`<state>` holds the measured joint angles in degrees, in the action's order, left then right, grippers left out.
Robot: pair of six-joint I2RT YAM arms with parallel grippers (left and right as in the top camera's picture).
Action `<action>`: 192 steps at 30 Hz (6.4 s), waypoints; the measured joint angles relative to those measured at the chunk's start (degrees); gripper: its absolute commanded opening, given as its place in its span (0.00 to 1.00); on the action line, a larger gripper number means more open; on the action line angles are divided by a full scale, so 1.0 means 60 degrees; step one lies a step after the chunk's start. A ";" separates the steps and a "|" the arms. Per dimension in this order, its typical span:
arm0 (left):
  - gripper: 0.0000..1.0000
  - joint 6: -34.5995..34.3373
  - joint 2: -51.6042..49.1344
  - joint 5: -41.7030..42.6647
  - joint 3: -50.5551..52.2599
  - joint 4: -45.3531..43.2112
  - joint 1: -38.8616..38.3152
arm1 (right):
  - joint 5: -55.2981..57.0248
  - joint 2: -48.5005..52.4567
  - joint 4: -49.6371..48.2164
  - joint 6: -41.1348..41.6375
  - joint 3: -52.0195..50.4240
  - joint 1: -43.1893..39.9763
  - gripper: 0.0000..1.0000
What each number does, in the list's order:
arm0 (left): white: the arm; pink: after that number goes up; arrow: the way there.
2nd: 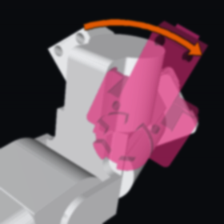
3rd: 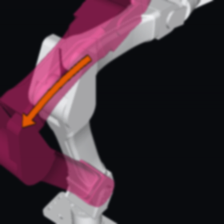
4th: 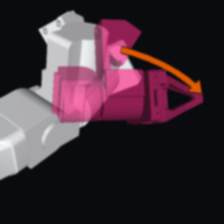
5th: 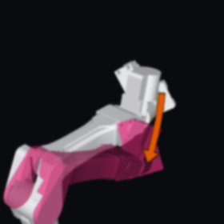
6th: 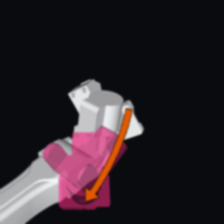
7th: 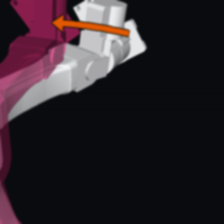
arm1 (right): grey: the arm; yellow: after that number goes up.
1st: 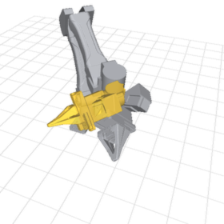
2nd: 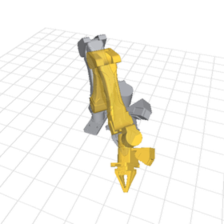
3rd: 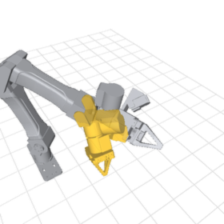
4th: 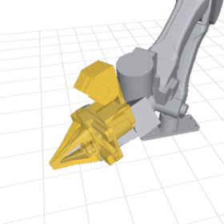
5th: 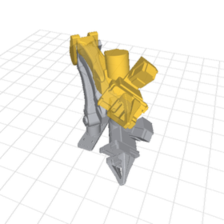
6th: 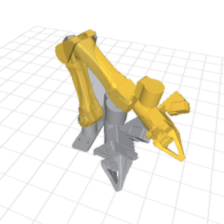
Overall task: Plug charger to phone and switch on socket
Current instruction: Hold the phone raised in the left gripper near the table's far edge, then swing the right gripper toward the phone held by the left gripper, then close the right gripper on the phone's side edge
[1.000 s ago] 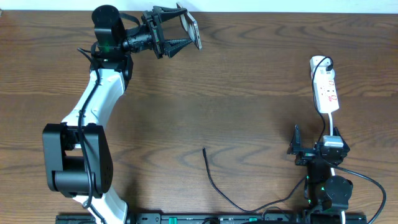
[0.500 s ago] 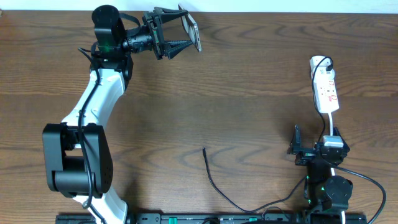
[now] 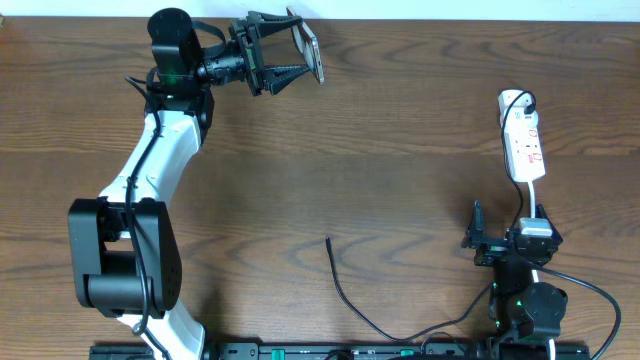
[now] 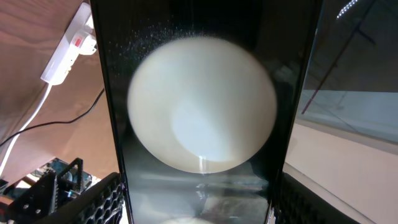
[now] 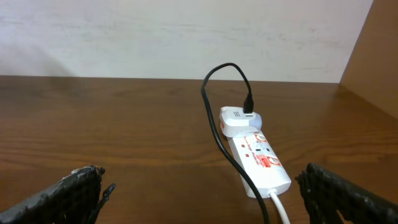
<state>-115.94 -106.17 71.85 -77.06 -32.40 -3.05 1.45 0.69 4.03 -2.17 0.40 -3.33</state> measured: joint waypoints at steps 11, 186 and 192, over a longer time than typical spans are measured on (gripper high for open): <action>0.07 0.0004 0.0000 0.0015 0.0000 0.0004 0.0131 | 0.0000 0.0000 0.0000 0.0000 0.0000 0.0000 0.99; 0.07 0.5654 0.0000 -0.3002 0.0055 0.4612 -0.3770 | -0.6233 1.0932 -0.2426 0.4084 0.6153 0.2127 0.73; 0.07 0.5654 0.0000 -0.3034 0.0055 0.4612 -0.3807 | -0.5785 1.0932 -0.2426 0.4167 0.6153 0.2637 0.74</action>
<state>-82.02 -106.17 53.65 -76.73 -4.73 -25.89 -33.26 66.28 -10.52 22.83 37.32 12.49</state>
